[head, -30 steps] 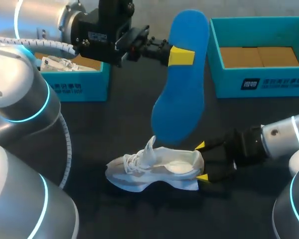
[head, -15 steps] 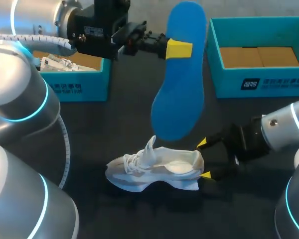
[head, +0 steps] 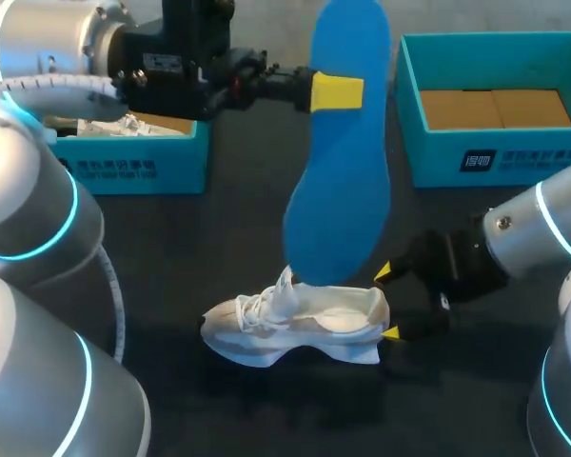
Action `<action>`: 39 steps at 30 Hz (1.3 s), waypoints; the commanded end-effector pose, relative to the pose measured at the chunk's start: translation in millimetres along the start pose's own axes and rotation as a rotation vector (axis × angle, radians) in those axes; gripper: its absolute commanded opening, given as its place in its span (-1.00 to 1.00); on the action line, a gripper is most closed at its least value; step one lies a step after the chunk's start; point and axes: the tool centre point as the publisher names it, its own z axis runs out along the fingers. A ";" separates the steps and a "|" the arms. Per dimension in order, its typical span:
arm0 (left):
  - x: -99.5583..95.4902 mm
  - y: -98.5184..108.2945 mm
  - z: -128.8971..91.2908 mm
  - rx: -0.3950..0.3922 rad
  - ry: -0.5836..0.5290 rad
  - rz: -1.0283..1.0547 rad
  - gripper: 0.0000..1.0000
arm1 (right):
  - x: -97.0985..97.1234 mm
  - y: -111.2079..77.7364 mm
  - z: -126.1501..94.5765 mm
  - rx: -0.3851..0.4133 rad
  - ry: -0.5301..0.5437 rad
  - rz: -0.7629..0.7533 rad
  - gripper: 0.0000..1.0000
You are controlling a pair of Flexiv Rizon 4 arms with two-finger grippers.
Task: Take the shoe out of the shoebox, open the shoe tongue, remove and reinsert the insole, then place the shoe into the shoebox
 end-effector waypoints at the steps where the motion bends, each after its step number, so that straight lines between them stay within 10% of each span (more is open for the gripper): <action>1: -3.9 -9.3 -10.1 -0.042 0.004 -0.013 -1.00 | 0.0 4.4 0.2 0.107 0.004 0.002 1.00; 19: -1.6 -8.9 -18.0 -0.046 -0.004 -0.057 -1.00 | -0.5 15.7 1.6 0.264 0.007 0.004 1.00; 39: -1.6 -8.9 -18.0 -0.046 -0.004 -0.057 -1.00 | -7.8 17.1 -4.2 0.688 0.010 0.068 1.00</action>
